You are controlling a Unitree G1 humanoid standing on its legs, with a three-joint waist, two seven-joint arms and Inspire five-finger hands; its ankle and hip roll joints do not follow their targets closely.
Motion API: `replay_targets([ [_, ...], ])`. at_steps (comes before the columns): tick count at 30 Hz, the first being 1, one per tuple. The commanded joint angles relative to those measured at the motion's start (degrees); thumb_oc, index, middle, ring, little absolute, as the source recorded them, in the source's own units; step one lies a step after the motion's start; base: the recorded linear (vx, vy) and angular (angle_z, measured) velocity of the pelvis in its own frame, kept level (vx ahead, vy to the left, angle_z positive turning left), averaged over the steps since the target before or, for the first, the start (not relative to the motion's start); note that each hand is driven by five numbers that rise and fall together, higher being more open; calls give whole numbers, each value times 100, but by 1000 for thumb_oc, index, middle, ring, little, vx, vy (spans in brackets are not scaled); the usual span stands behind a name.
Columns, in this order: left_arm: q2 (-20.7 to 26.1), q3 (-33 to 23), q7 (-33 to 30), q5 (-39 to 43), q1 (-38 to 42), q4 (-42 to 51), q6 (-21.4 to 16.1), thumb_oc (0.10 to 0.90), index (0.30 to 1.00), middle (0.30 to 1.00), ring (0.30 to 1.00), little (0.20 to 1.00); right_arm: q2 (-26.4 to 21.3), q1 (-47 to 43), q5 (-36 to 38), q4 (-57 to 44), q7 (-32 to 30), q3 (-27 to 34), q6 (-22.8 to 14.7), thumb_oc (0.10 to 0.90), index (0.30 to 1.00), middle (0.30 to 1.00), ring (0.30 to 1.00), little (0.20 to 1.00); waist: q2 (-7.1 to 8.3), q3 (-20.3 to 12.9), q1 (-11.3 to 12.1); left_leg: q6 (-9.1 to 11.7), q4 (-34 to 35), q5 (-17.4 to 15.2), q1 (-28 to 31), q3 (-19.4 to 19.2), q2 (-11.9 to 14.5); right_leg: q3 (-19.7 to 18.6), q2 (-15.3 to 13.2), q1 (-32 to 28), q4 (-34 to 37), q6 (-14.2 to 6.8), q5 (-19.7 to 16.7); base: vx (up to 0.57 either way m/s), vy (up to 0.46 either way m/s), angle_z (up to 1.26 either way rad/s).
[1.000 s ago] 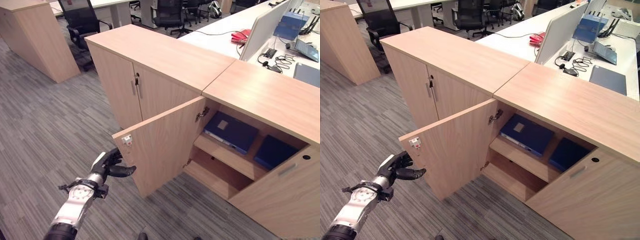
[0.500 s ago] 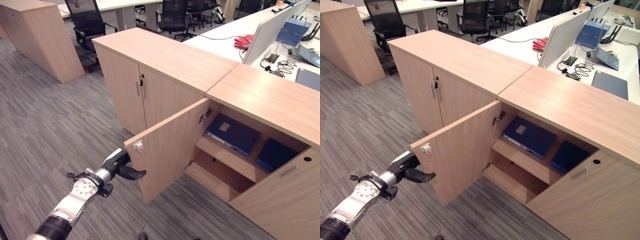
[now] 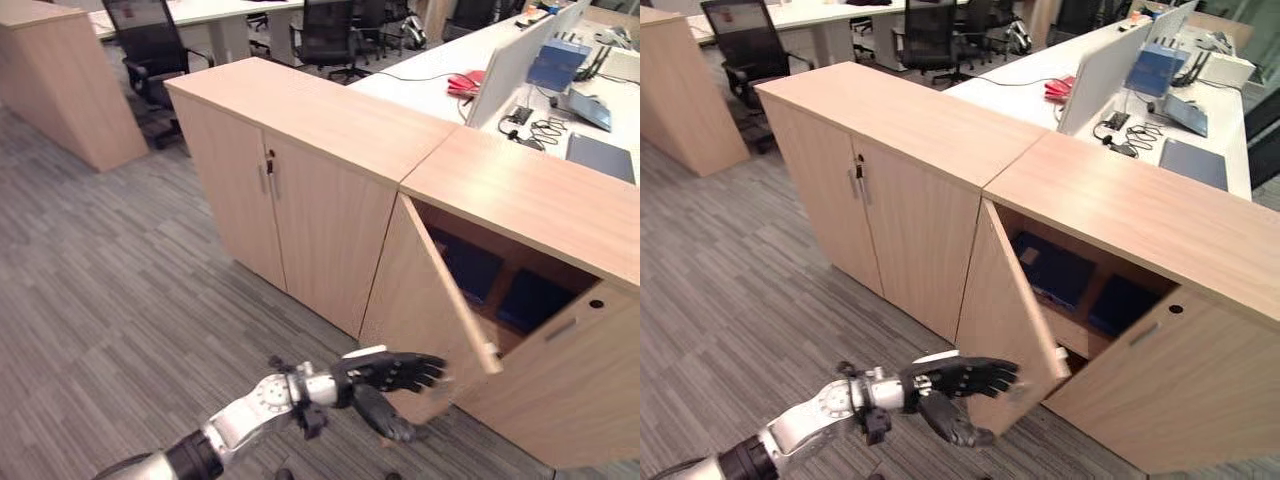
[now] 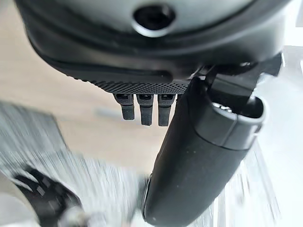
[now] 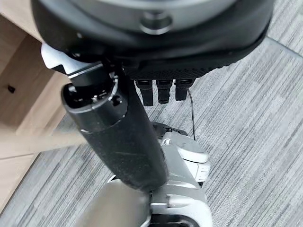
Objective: Put the empty folder in the office cabinet
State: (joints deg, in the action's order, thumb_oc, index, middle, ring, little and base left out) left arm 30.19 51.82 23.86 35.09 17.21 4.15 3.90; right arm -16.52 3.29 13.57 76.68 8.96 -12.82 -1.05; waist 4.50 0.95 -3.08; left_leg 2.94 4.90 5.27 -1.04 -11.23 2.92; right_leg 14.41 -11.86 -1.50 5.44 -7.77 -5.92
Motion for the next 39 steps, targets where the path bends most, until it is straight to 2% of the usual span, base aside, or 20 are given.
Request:
replay_targets([
  [1,-492,-390,211,486,997,433,-387,800,900,900,900,900,202,-324,-74,74,130,-323,-1,800,900,900,900,900,-302,234,10,8,10,-706,221,626,123,182,183,-72,-44,-129,424,-21,-14,-14],
  [5,-565,-181,299,598,1250,445,-358,800,900,900,900,900,173,-324,-123,104,160,-377,-6,800,900,900,900,900,-335,245,-53,16,10,-711,248,573,135,122,195,-58,-44,-127,423,-11,-12,-12],
  [7,-777,64,360,556,1646,366,-342,800,900,900,900,900,147,-361,-155,151,183,-456,-7,800,900,900,900,900,-363,257,-131,24,10,-707,273,510,168,65,222,-35,-44,-126,426,-7,-8,-3],
  [10,-1229,103,193,390,2104,268,-502,800,900,900,900,900,202,-318,-160,177,127,-568,-23,800,900,900,900,900,-373,270,-250,43,10,-712,304,410,229,-34,256,3,-44,-117,443,-20,-29,-10],
  [12,-1349,53,83,346,2119,53,-565,800,900,900,900,900,174,-345,-105,152,82,-564,-25,800,900,900,900,900,-377,291,-293,55,10,-708,318,358,268,-94,285,30,-44,-104,448,-22,-30,-20],
  [16,-1281,-48,7,442,1964,-89,-566,800,900,900,900,900,119,-354,-83,131,55,-522,-24,800,900,900,900,900,-367,305,-305,83,10,-702,342,283,331,-163,336,46,-44,-82,464,-15,-50,-18],
  [20,-919,-446,52,956,1186,-424,-314,800,900,900,900,900,-28,-396,-182,198,92,-402,2,800,900,900,900,900,-354,277,-288,175,10,-640,434,150,534,-293,517,44,-44,-1,540,2,-92,-25],
  [22,-702,-589,37,839,1003,-528,-279,800,900,900,900,900,1,-431,-227,246,85,-379,26,800,900,900,900,900,-361,249,-269,213,10,-597,465,112,625,-339,612,39,-44,45,586,0,-105,-24],
  [25,-327,-1060,-91,559,626,-503,-377,800,900,900,900,900,45,-406,-276,300,102,-409,29,800,900,900,900,900,-328,199,-220,290,10,-524,530,33,805,-428,789,21,-44,137,667,3,-124,-16],
  [27,-290,-1215,-128,470,481,-587,-404,800,900,900,900,900,50,-395,-276,285,117,-433,30,800,900,900,900,900,-311,182,-213,315,10,-490,547,10,857,-462,848,8,-44,170,689,12,-128,-19],
  [29,-230,-1786,-349,147,-90,-884,-596,800,900,900,900,900,71,-379,-173,239,108,-408,8,800,900,900,900,900,-231,124,-150,381,10,-397,608,-24,1038,-554,1067,-39,-44,299,785,17,-167,-7],
  [30,-229,-1792,-348,144,-100,-881,-597,800,900,900,900,900,70,-376,-172,238,108,-415,7,800,900,900,900,900,-233,123,-151,384,10,-398,613,-29,1042,-558,1071,-42,-44,302,786,16,-156,-23],
  [31,-229,-2190,-455,-121,-503,-1104,-728,800,900,900,900,900,76,-385,-111,204,114,-385,0,800,900,900,900,900,-159,115,-95,388,10,-351,694,-49,1132,-667,1209,-75,-44,376,825,10,-180,-26],
  [33,-242,-2585,-581,-393,-929,-1386,-837,800,900,900,900,900,67,-377,-37,140,116,-368,-28,800,900,900,900,900,-36,165,-15,379,-441,-430,622,-18,1241,-830,1328,-129,-44,474,827,0,-226,-24],
  [36,-236,-3088,-747,-1060,-1408,-1929,-938,800,900,900,900,900,-45,-393,29,41,123,-296,-31,800,900,900,900,900,145,335,146,256,-1498,-579,258,207,1343,-1018,1459,-244,-44,596,804,-47,-185,-39],
  [37,-339,-3390,-976,-1375,-1600,-2536,-989,800,900,900,900,900,-182,-431,51,-17,128,-244,-35,800,900,900,900,900,172,445,249,162,-2125,-552,-33,516,1219,-1117,1482,-281,-44,652,770,-50,-96,-86],
  [38,-339,-3389,-976,-1376,-1595,-2540,-992,800,900,900,900,900,-181,-434,52,-17,128,-243,-35,800,900,900,900,900,179,430,236,159,-2124,-536,-63,528,1209,-1106,1473,-258,-44,652,764,-86,-32,-88],
  [39,-426,-3610,-1246,-1803,-1657,-2994,-1126,800,900,900,900,900,-272,-441,100,-113,108,-211,-45,800,900,900,900,900,200,529,345,6,-2459,-694,-427,936,778,-1150,1430,-282,-44,663,754,-55,8,-42],
])
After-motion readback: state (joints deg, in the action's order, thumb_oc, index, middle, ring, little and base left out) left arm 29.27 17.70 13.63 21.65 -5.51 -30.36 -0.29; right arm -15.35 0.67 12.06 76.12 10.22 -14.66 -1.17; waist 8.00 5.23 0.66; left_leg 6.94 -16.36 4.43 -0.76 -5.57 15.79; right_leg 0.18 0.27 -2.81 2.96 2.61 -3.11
